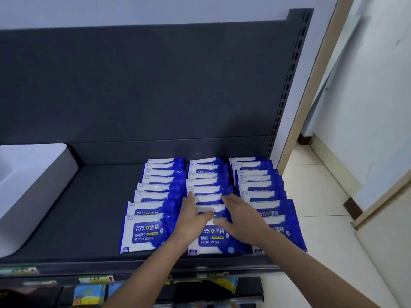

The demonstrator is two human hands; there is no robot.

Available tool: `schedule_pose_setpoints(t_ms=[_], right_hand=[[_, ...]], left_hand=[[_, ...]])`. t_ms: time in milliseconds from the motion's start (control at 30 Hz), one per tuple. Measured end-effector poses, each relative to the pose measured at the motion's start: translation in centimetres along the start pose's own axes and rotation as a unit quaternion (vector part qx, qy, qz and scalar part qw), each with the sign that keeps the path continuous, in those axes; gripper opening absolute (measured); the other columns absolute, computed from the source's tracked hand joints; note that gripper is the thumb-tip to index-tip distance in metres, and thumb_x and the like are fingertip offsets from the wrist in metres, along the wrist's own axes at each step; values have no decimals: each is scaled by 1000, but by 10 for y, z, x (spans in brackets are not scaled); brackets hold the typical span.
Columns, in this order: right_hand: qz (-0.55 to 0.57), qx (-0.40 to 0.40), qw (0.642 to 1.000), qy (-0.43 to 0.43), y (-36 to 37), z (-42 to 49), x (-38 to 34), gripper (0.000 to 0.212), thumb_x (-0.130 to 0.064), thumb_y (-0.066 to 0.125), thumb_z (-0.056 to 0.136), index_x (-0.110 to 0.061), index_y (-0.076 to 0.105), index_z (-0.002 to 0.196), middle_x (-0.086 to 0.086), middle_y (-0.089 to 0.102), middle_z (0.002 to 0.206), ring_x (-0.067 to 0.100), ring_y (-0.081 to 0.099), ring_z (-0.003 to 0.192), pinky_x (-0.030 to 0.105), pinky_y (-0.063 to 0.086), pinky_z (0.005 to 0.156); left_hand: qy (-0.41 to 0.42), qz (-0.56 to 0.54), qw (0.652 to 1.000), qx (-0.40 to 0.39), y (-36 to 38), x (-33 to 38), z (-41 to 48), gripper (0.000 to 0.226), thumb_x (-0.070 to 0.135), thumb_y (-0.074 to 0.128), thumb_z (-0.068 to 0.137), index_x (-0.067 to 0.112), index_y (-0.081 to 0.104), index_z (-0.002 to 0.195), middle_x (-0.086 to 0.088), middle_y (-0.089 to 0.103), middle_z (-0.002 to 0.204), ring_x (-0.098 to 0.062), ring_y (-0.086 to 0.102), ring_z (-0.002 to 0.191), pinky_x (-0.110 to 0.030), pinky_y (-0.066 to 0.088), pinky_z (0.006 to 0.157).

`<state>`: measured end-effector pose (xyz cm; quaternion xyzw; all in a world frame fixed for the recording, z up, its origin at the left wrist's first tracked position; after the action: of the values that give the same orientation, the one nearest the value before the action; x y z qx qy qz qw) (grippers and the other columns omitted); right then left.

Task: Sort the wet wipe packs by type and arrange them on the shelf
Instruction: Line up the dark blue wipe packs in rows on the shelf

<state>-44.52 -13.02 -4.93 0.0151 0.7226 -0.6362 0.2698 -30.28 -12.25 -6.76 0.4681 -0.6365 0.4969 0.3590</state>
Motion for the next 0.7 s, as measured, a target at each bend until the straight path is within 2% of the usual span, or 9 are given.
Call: schedule_pose_setpoints(t_ms=[133, 233, 333, 400, 467, 500, 600, 633, 700], right_hand=[[-2, 45, 999, 16, -12, 6, -3, 42, -39, 46, 97, -10, 51, 128, 5, 54, 126, 18, 53, 110, 29, 48, 90], [-2, 74, 997, -18, -18, 12, -19, 39, -32, 48, 98, -11, 51, 131, 3, 52, 130, 16, 52, 114, 23, 44, 91], [-7, 62, 996, -65, -8, 20, -46, 41, -28, 45, 99, -11, 47, 136, 3, 48, 136, 15, 47, 122, 20, 39, 97], [0, 45, 995, -88, 3, 26, -64, 40, -26, 45, 99, -10, 47, 136, 4, 48, 135, 16, 47, 121, 19, 39, 94], [7, 35, 994, -105, 13, 31, -83, 40, -27, 48, 98, -10, 49, 134, 4, 50, 132, 17, 49, 117, 20, 41, 91], [4, 31, 993, -111, 18, 33, -92, 41, -28, 50, 97, -10, 49, 134, 5, 50, 132, 18, 50, 118, 23, 43, 93], [-38, 5, 991, -130, 33, 36, -114, 54, -35, 53, 96, -10, 40, 142, 6, 42, 141, 21, 40, 131, 29, 38, 106], [-59, -4, 989, -133, 37, 37, -118, 58, -38, 53, 95, -10, 38, 143, 7, 41, 143, 21, 37, 133, 30, 34, 110], [-73, -9, 990, -123, 43, 38, -119, 59, -43, 54, 93, -12, 38, 141, 4, 42, 141, 19, 37, 130, 28, 33, 110]], left_hand=[[81, 123, 989, 29, -11, 19, -6, 54, 17, 62, 90, 16, 40, 140, 9, 48, 132, -10, 50, 119, -23, 42, 101], [169, 225, 955, 94, -41, 29, -17, 52, 14, 60, 92, 15, 43, 141, 5, 41, 145, -12, 34, 137, -15, 23, 109], [183, 259, 936, 152, -82, 17, -22, 55, 3, 61, 87, 12, 46, 139, -4, 37, 149, -15, 31, 139, -2, 14, 104], [167, 254, 936, 179, -108, 3, -23, 60, 0, 65, 82, 9, 45, 138, -7, 36, 146, -19, 32, 136, -4, 23, 105], [125, 233, 945, 192, -127, -15, -21, 64, 8, 69, 80, 12, 41, 138, -6, 36, 144, -21, 24, 138, -24, 28, 111], [97, 206, 955, 192, -134, -23, -21, 62, 13, 70, 80, 15, 42, 135, -2, 38, 140, -20, 24, 137, -27, 29, 108], [75, 126, 978, 146, -139, -41, -18, 47, 19, 73, 78, 26, 47, 117, 6, 54, 121, -10, 56, 110, -25, 52, 85], [80, 107, 984, 122, -136, -43, -18, 45, 16, 72, 80, 26, 47, 115, 6, 57, 118, -6, 62, 101, -19, 54, 73], [102, 69, 989, 86, -133, -45, -20, 48, 7, 70, 82, 26, 46, 119, 7, 60, 119, -6, 65, 100, -18, 55, 68]])
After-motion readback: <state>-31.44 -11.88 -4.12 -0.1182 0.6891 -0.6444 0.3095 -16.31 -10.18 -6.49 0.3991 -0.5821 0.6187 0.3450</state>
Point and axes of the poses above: each hand's wrist, its own z-axis towards the middle knuckle, its own y-axis out of the palm, x = y × z, the point moved 7 cm from there along z, towards the middle knuckle
